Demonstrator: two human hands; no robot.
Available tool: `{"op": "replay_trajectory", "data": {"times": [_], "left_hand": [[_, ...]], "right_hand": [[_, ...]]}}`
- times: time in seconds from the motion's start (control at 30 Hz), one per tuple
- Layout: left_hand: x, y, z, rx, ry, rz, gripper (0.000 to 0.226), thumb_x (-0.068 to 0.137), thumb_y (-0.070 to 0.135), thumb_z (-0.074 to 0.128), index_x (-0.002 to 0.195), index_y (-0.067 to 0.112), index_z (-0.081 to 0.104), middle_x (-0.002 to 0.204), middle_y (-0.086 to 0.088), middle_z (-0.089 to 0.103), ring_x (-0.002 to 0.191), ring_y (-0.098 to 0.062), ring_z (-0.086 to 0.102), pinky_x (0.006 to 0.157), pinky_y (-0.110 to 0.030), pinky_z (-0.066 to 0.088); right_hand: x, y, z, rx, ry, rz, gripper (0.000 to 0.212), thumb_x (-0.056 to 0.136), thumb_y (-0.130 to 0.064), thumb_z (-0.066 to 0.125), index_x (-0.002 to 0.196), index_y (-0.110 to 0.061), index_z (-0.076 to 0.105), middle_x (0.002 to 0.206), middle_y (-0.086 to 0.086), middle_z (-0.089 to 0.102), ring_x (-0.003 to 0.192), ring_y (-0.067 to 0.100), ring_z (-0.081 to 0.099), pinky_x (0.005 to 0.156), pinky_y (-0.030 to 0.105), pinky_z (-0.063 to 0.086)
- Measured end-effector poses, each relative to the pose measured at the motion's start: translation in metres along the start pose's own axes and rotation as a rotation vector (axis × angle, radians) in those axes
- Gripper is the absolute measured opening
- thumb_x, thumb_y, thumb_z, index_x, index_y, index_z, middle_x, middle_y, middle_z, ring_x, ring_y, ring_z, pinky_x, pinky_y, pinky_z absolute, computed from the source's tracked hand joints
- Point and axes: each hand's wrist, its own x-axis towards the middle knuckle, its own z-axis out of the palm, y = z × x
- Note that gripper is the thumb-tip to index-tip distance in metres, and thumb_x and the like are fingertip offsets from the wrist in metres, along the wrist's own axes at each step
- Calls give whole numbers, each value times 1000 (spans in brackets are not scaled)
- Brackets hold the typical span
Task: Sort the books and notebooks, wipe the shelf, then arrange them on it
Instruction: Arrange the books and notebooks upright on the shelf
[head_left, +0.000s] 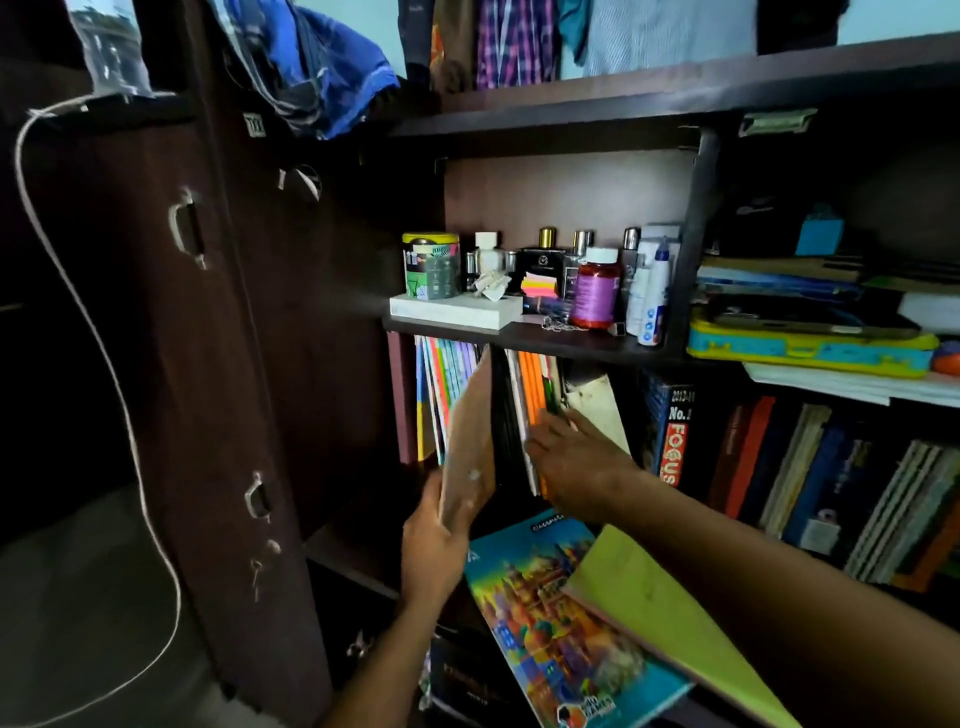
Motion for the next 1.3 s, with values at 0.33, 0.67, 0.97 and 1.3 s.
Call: {"op": "replay_trajectory", "data": {"times": [0.33,0.67,0.97,1.3], "left_hand": [[10,-22,8,-40,-32,-112,46,102,46,48,141,23,56,120,-3,69,115,-27,61,95,-45,52],[-39,39,-3,-339,233,-324,52,98,43,61,129,1,60,119,-14,67,115,-29,62,91,-38,48],[-140,93,45,-511,-367,-599,13,94,7,69,107,9,67,98,-3,79,85,-18,75,78,-35,60],[-119,120,23,-543,-312,-340,93,85,10,81,151,39,23,158,0,42,132,-17,54,106,-48,50]], "right_hand": [[-6,-1,20,71,234,26,45,90,-32,53,132,-16,54,134,11,52,117,32,49,94,45,40],[-180,23,107,547,-320,819,98,80,-92,32,149,-23,38,158,6,35,143,32,35,111,48,30],[-198,42,69,1470,-42,768,21,103,-28,58,114,-12,67,105,9,74,76,15,67,63,20,55],[-207,19,-5,1927,234,508,20,96,-28,65,110,-32,52,95,2,74,84,23,75,70,38,61]]}}
